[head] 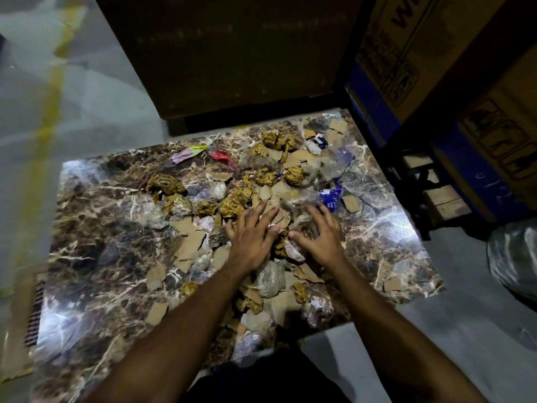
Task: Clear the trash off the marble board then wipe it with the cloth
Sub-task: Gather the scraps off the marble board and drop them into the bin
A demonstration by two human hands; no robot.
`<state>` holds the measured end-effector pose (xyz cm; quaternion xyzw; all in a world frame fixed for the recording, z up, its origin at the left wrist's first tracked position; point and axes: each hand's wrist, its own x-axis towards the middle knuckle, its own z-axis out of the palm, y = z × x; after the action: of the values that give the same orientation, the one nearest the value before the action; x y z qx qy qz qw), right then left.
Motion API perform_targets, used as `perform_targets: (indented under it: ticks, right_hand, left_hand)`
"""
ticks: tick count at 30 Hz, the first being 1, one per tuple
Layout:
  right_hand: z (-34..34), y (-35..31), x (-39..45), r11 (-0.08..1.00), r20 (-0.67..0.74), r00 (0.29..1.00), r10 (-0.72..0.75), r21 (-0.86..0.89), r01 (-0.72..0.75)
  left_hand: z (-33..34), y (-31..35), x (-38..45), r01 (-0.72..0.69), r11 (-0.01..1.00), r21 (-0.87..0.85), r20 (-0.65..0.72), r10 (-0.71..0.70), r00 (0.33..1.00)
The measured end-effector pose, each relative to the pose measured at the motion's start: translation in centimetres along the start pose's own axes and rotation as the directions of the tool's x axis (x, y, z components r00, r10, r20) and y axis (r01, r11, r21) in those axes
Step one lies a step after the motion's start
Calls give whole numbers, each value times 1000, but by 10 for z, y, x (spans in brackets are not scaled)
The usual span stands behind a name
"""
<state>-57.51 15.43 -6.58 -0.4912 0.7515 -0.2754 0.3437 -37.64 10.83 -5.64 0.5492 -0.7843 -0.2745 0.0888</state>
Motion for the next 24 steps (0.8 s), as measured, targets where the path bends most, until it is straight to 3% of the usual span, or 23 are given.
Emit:
perform_targets:
  ticks: [6, 9, 12, 14, 16, 17, 19, 21, 22, 24]
  right_hand:
    - [26, -48, 8, 989, 14, 993, -121, 89, 119]
    - [37, -68, 9, 972, 2, 972, -236, 25, 236]
    - [43, -83, 8, 966, -15, 967, -253, -55, 251]
    - [49, -89, 7, 949, -5, 961, -277, -158, 273]
    - [57, -95, 6, 921, 37, 952, -305, -242, 304]
    - [61, -98, 5, 912, 51, 949, -312, -263, 314]
    - [68, -102, 2, 897, 71, 944, -321, -297, 327]
    - [74, -104, 2, 859, 121, 934, -335, -368, 356]
    - [76, -106, 1, 833, 159, 927, -340, -406, 376]
    - [81, -109, -1, 798, 237, 916, -323, -452, 398]
  left_hand:
    - [-2, -4, 5, 96, 978, -186, 13, -95, 995]
    - [-5, -10, 10, 100, 968, -232, 20, -98, 995]
    - [-2, -18, 16, 101, 933, -346, 54, -88, 995]
    - [-5, -18, 16, 168, 759, -629, 76, -156, 985]
    - [-11, -14, 14, 221, 404, -888, 108, -283, 953]
    - [-14, -13, 12, 238, 283, -929, 141, -323, 936]
    - [-19, -16, 8, 236, 191, -953, 153, -372, 916]
    - [-24, -21, 9, 223, 175, -959, 135, -411, 902]
    - [-29, -22, 11, 218, 226, -949, 107, -420, 901]
    - [-35, -21, 15, 145, 462, -875, -53, -389, 920]
